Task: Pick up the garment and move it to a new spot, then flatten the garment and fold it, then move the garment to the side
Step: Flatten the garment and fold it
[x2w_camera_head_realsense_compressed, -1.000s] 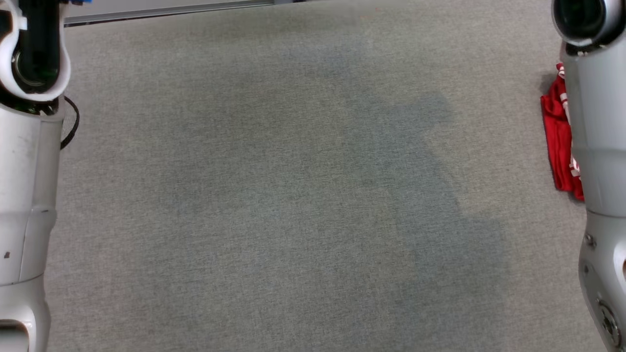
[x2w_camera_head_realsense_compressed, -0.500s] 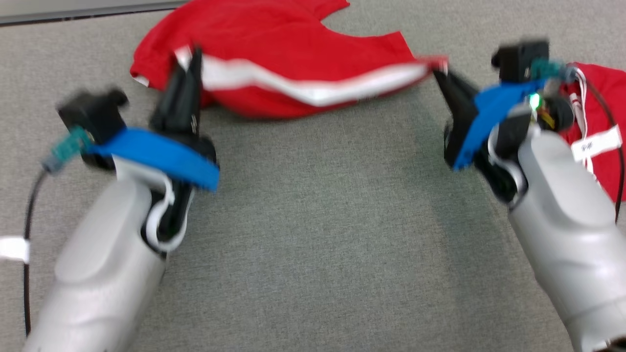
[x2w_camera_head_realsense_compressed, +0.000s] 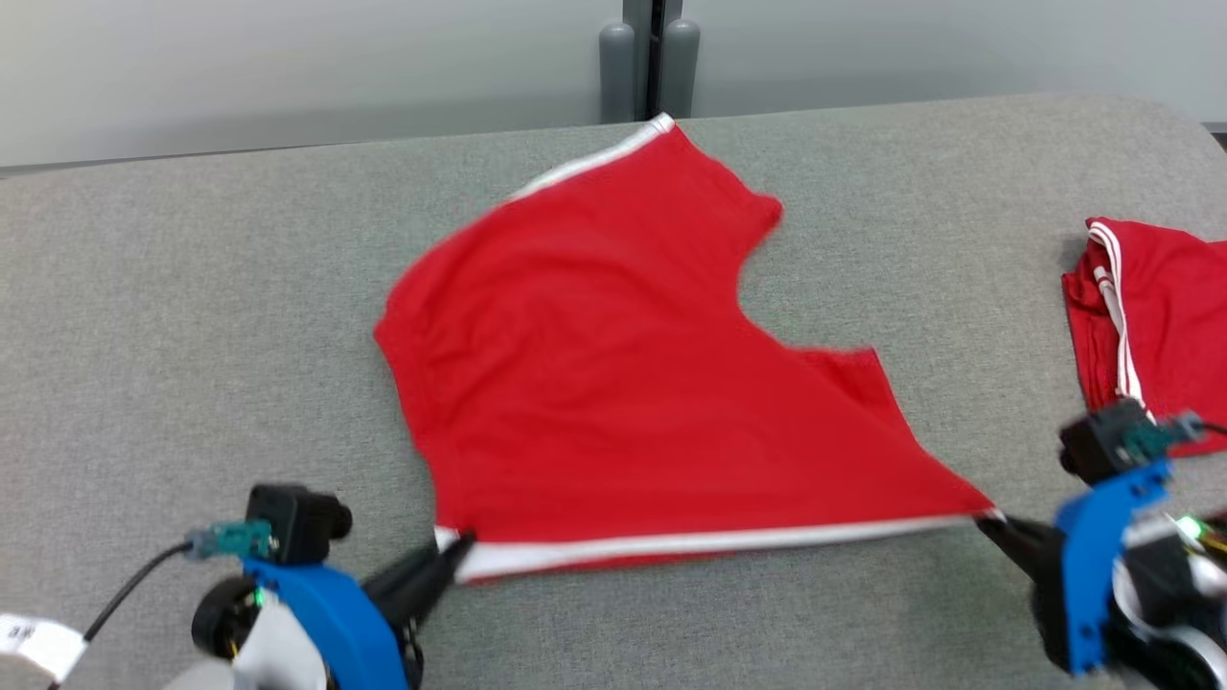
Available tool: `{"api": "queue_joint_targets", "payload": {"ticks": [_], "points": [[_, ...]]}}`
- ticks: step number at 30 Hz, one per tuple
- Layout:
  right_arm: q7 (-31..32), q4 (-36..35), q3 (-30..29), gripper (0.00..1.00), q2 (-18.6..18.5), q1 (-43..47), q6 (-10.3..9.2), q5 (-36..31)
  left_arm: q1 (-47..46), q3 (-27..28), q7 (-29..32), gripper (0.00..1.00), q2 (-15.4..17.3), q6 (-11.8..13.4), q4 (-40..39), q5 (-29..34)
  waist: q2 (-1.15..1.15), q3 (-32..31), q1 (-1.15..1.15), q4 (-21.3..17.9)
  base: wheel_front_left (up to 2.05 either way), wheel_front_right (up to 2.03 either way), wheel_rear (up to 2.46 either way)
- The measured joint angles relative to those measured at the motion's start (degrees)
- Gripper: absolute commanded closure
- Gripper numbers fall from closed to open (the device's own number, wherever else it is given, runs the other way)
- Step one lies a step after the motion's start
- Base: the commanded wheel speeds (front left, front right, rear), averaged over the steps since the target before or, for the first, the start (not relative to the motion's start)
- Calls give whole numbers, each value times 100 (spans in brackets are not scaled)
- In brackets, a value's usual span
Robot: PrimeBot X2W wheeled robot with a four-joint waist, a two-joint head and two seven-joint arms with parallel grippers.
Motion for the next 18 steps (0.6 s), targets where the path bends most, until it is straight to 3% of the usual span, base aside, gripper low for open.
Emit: {"api": "queue_joint_targets", "payload": {"ticks": [6,10,14,18], "points": [[1382,-2272,-1204,100,427,1444,-3,-338,865,85,778,100,826,681,-2158,-715,0,61,1,37,0,0,0],[1925,-3297,-1605,100,628,1811,-7,-500,1152,232,1057,100,1145,928,-3155,-1195,0,117,1,42,0,0,0],[2105,-3490,-1524,100,567,1423,-7,-514,1027,434,1135,100,1203,996,-3299,-1391,0,183,1,29,0,0,0],[2120,-3059,-1113,100,299,430,-7,-410,650,506,1234,100,1002,925,-2904,-1529,0,275,2,38,0,0,0]]}}
